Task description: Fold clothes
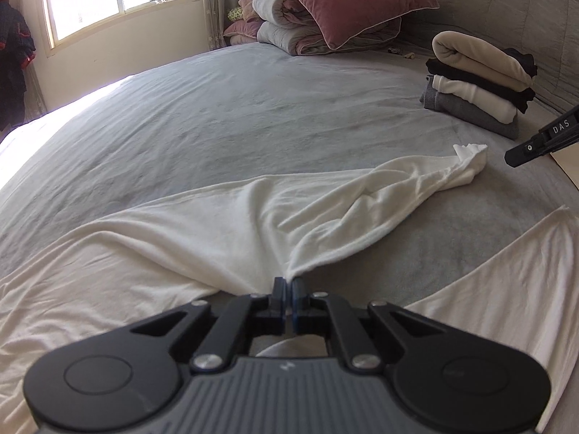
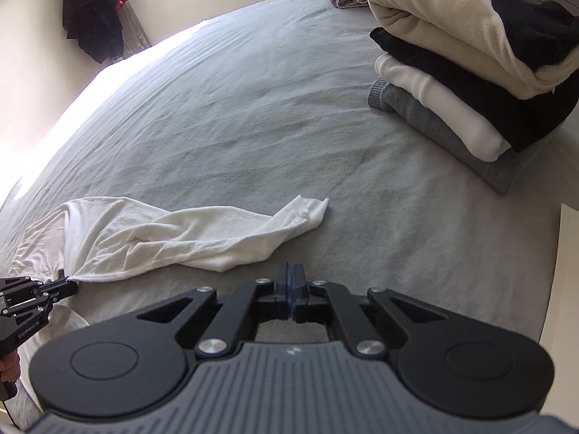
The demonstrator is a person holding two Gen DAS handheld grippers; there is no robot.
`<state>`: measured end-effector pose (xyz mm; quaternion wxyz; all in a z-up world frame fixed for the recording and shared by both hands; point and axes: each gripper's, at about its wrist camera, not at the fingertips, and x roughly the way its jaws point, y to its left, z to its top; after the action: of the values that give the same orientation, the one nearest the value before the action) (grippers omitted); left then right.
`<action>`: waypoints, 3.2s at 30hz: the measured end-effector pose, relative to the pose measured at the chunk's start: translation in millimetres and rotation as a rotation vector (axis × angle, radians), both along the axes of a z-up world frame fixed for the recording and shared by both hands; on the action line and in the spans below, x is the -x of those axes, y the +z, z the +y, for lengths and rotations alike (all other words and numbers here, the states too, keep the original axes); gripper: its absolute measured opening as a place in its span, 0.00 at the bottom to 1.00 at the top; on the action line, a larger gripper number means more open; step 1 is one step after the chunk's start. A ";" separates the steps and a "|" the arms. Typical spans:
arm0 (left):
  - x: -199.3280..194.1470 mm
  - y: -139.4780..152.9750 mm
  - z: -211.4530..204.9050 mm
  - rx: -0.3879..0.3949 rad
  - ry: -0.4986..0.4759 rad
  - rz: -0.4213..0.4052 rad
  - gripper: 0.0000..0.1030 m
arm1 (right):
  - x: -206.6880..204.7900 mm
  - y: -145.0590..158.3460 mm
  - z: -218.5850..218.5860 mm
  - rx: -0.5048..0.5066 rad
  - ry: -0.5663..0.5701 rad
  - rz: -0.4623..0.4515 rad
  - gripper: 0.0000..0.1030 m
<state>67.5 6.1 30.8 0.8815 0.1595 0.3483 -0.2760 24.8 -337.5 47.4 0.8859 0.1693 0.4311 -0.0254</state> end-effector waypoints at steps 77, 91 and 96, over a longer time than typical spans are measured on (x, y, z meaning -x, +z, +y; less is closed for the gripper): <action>-96.8 -1.9 -116.2 -0.295 -0.288 0.020 0.00 | -21.9 -19.9 18.3 0.273 0.238 0.008 0.04; -109.0 8.7 -131.3 -0.208 -0.118 -0.168 0.00 | -70.8 9.3 7.8 0.558 0.139 -0.067 0.03; -138.8 14.0 -142.0 -0.130 -0.004 -0.173 0.00 | -110.4 21.6 -9.9 0.643 0.098 -0.078 0.02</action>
<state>206.3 -135.9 44.8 0.8956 0.2402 0.2875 -0.2397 135.2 -347.4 69.0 0.9100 -0.1392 0.3744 -0.1108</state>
